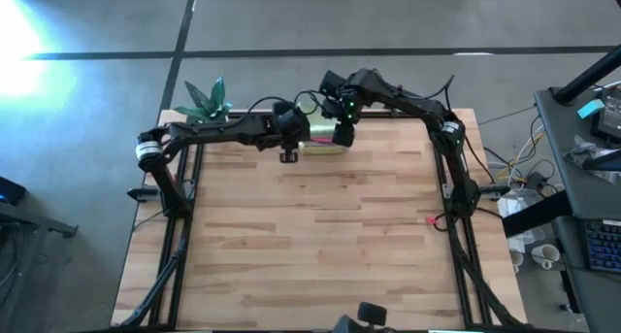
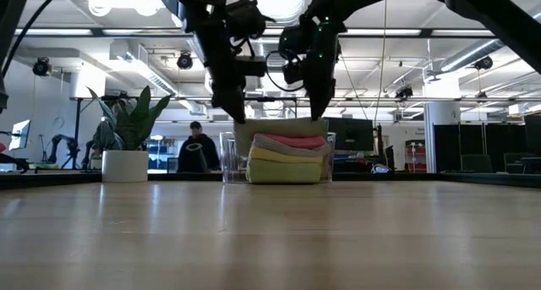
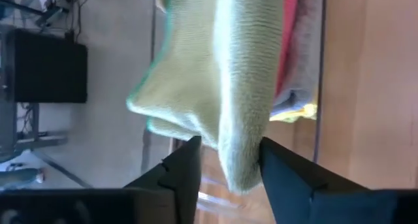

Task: Fold microfiber towels
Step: Put the folded green microfiber cloth into the transparent bin, then return to Home Position

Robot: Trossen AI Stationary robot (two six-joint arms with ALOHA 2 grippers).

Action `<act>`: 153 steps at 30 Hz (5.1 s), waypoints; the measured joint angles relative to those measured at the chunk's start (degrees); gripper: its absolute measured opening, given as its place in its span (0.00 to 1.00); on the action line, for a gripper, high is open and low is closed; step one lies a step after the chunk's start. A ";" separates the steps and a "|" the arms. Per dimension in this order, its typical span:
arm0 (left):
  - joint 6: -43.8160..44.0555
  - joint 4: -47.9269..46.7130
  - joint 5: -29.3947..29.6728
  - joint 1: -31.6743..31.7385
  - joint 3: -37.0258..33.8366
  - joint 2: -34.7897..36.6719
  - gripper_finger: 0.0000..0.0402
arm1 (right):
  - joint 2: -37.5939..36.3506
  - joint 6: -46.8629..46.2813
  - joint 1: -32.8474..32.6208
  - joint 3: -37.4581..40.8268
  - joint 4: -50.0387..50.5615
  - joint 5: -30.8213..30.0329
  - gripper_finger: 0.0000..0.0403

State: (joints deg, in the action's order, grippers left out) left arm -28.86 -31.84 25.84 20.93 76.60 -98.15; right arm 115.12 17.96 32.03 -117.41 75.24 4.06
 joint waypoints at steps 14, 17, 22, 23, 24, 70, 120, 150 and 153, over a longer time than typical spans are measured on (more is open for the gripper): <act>3.61 -1.72 1.06 0.07 3.37 12.88 0.36 | -0.80 -2.56 0.15 -5.06 -5.19 0.98 0.38; 6.35 -1.77 1.11 0.10 2.72 16.56 0.36 | -0.77 -4.19 0.15 -2.77 -9.28 1.04 0.35; 9.06 -2.25 1.10 0.11 2.54 20.67 0.36 | -0.73 -4.57 0.15 0.83 -9.52 1.50 0.31; 9.10 -2.15 1.10 0.11 2.54 21.34 0.36 | -0.73 -4.57 0.15 1.79 -9.69 2.12 0.30; 9.14 -2.23 1.10 0.11 2.54 21.94 0.36 | -0.73 -4.55 0.15 2.85 -10.03 2.55 0.29; 34.58 -1.18 -24.36 -6.60 -45.28 67.22 0.20 | -16.62 -30.84 -19.01 6.89 -31.50 1.88 0.13; 45.03 37.84 -19.49 -9.31 -76.04 91.16 0.00 | -49.68 -26.18 -22.76 33.50 -36.40 -6.67 0.13; 44.78 37.83 -19.53 -9.31 -76.00 91.06 0.00 | -82.44 -43.43 -30.64 96.34 -88.04 -7.13 0.13; 44.76 37.83 -19.53 -9.31 -76.00 91.06 0.00 | -85.15 -43.46 -30.64 99.40 -88.19 -7.15 0.13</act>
State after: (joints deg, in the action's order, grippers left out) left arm 15.90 6.00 6.31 11.62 0.60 -7.09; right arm 29.97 -25.51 1.39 -18.01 -12.95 -3.09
